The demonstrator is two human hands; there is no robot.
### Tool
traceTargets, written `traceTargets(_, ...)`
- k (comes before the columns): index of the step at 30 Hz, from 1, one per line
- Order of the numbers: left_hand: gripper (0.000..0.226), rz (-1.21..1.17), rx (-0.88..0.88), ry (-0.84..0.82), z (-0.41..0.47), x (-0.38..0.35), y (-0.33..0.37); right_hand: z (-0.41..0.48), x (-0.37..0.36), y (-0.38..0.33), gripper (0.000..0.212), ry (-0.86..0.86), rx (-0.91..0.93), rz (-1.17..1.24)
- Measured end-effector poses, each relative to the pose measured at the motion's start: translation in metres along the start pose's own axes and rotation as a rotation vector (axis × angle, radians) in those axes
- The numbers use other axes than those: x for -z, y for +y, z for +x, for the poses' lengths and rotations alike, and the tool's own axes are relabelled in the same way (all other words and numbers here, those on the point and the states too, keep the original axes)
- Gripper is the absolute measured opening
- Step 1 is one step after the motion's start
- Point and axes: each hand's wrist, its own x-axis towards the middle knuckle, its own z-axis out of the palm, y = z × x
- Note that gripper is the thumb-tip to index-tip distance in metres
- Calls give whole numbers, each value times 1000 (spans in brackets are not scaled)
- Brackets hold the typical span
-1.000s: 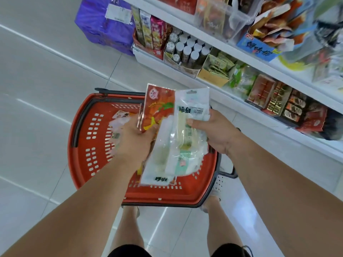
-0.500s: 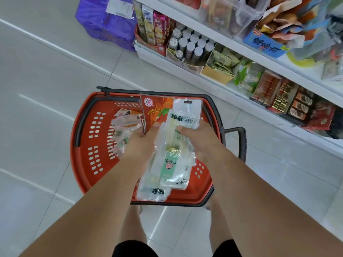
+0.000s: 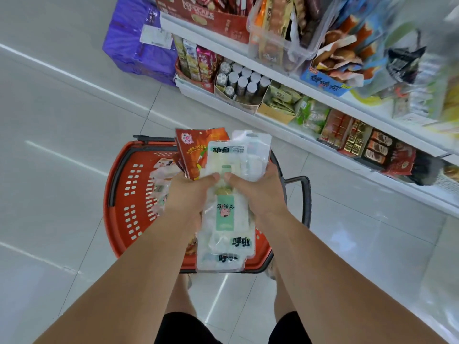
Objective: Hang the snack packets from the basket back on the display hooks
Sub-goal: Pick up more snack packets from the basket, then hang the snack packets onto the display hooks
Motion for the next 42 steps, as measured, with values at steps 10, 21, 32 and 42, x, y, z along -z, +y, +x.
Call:
traceTargets(10, 26, -128, -47, -137, -110, -13, 67, -101, 28, -79, 53, -243, 228, 17)
traceTargets(21, 30, -32, -258, -282, -271, -42, 140, -221, 79, -188, 48, -194, 374, 127)
traceTargets(32, 19, -91, -485, -213, -410, -128, 169, -295, 198, -285, 40, -319, 593, 100)
traceTargets(42, 19, -209, -515, -230, -462, -150, 150, -336, 246, -296, 12, -63, 651, 163)
